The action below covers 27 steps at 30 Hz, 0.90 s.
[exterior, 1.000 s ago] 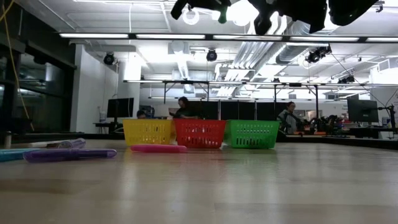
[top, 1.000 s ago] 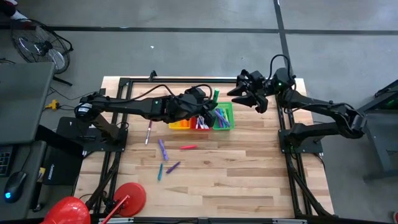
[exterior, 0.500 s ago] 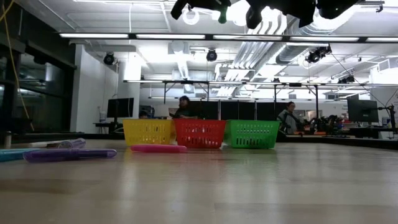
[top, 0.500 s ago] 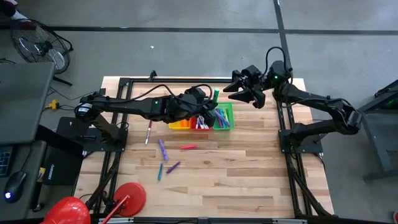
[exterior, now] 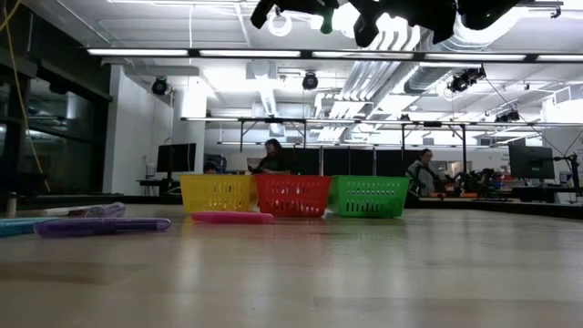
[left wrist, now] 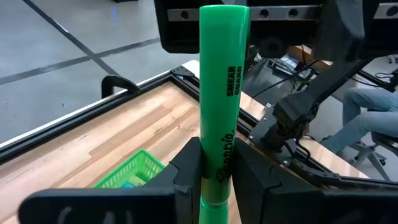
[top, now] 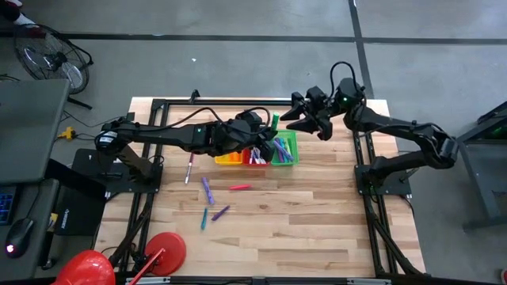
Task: Pick & Place Markers
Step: Put the green highlighter into the green bin
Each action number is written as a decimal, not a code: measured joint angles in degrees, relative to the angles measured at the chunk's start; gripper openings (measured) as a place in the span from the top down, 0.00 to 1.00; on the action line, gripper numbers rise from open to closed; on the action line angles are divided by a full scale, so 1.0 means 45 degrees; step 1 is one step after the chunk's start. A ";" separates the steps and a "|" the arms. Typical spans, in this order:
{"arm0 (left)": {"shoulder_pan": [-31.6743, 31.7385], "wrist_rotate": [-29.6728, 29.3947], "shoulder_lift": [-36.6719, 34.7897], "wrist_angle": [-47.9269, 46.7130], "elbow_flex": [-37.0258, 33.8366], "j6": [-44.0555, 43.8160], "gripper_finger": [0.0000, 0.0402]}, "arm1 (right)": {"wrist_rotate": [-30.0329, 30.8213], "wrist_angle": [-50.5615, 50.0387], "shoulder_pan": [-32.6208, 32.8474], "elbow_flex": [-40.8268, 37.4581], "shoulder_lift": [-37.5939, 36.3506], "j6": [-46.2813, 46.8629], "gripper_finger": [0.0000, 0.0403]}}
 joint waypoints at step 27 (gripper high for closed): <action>-0.0005 -0.0035 -0.0015 0.0039 -0.0019 0.0107 0.86 | 0.0235 -0.0764 -0.0684 0.0005 -0.0415 0.0036 0.54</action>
